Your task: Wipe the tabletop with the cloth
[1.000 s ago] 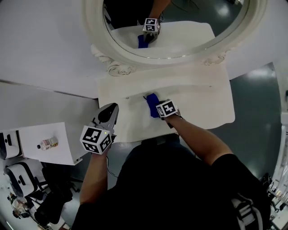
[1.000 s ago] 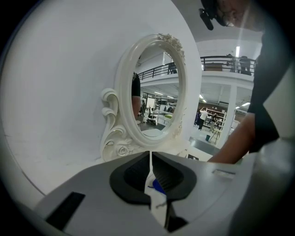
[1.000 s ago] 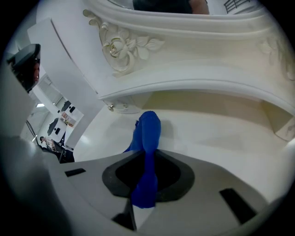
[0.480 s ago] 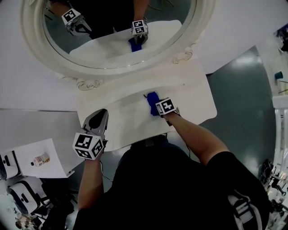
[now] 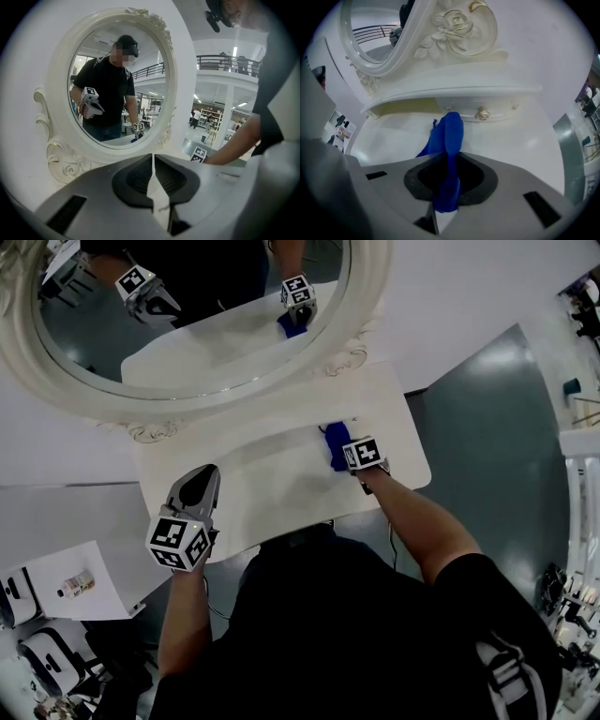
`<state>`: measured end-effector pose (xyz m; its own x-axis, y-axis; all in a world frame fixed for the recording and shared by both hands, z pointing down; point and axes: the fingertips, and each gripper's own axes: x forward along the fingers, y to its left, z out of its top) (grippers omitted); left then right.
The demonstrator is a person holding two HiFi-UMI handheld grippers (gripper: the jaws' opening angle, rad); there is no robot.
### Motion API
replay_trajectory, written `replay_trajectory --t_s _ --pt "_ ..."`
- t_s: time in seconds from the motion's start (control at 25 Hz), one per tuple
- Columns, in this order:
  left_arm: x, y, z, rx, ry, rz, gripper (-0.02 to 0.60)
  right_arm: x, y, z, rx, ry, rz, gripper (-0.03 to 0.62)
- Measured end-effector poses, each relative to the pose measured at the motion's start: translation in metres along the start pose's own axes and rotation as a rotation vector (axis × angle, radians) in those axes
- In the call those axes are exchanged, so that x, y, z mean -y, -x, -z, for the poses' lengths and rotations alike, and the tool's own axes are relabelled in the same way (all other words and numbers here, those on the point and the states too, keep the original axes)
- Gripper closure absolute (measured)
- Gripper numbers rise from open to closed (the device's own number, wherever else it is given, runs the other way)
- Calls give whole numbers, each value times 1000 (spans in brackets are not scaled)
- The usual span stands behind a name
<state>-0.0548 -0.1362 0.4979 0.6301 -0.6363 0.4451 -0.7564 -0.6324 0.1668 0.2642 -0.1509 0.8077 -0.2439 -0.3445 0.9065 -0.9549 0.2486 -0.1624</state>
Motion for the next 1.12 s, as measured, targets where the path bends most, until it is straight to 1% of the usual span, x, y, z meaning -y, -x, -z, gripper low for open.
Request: replay_trajectory --t_s 0.28,0.48,0.72,0.88,1.04,1.12 --pt "24 -29 -5 -16 -1 10 557 87 21 9 9 -47 77 545" --pt "36 -45 -9 -20 -5 13 557 139 34 13 23 -84 140 545" --pt "51 -58 -12 -21 -7 9 557 195 47 21 20 -84 224 545" --pt "57 -59 -10 -25 -1 -3 557 214 54 21 20 -61 268 545" --pt "62 -53 -5 -24 5 -11 557 207 51 18 25 -76 239 545" --pt "61 -45 -4 -18 6 -16 557 207 57 16 26 -84 268 545"
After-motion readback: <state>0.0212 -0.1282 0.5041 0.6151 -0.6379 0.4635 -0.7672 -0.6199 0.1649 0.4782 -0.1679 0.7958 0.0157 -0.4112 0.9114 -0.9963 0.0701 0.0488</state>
